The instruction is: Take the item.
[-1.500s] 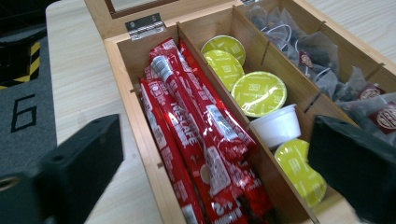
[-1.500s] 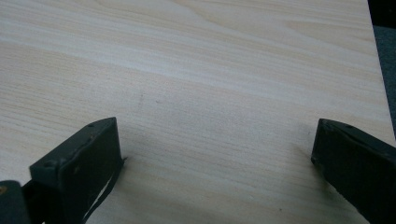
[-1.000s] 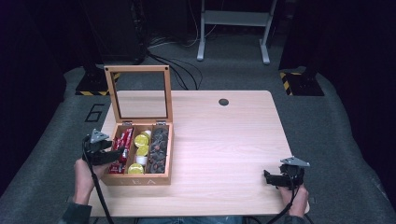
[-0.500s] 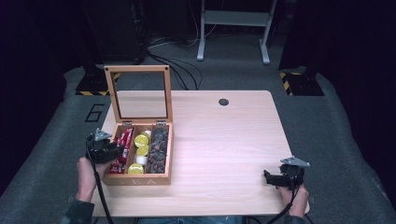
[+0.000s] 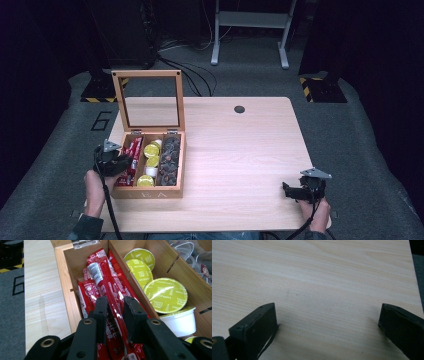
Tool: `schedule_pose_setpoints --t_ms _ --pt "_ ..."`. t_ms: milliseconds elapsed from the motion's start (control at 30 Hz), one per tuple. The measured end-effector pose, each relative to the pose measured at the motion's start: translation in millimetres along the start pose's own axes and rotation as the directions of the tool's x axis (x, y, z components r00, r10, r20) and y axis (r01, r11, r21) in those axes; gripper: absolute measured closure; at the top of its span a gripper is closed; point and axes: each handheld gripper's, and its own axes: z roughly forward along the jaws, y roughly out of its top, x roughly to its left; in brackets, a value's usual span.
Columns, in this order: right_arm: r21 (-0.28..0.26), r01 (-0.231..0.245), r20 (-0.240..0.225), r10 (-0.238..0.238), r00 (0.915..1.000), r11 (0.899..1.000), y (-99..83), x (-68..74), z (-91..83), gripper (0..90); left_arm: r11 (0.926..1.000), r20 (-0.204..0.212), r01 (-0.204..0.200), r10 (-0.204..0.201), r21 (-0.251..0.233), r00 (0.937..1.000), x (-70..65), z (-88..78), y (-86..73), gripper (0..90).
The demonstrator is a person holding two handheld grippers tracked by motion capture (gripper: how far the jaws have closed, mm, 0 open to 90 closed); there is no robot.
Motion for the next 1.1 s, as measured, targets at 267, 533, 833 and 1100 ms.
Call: schedule_pose_setpoints --t_ms 267,533,833,1100 --pt "0.000 0.000 0.000 0.000 1.0000 1.000 0.0 0.0 0.0 1.1 0.9999 -0.011 0.012 -0.012 -0.012 0.9999 -2.0 0.1 -1.2 75.3" --pt "0.000 0.000 0.000 0.000 1.0000 1.000 -0.1 0.0 0.0 1.1 0.9992 -0.007 0.030 -0.030 -0.025 0.9995 -0.4 -1.1 -2.3 80.1" --pt "0.000 0.000 0.000 0.000 1.0000 1.000 -0.1 0.0 0.0 1.1 0.9986 -0.023 0.023 -0.025 -0.048 0.9994 -0.9 -6.3 -2.3 82.7" --pt "0.000 0.000 0.000 0.000 1.0000 1.000 0.0 0.0 0.0 1.1 0.9967 -0.016 0.021 -0.022 -0.078 0.9996 -1.3 -13.4 -0.4 83.1"
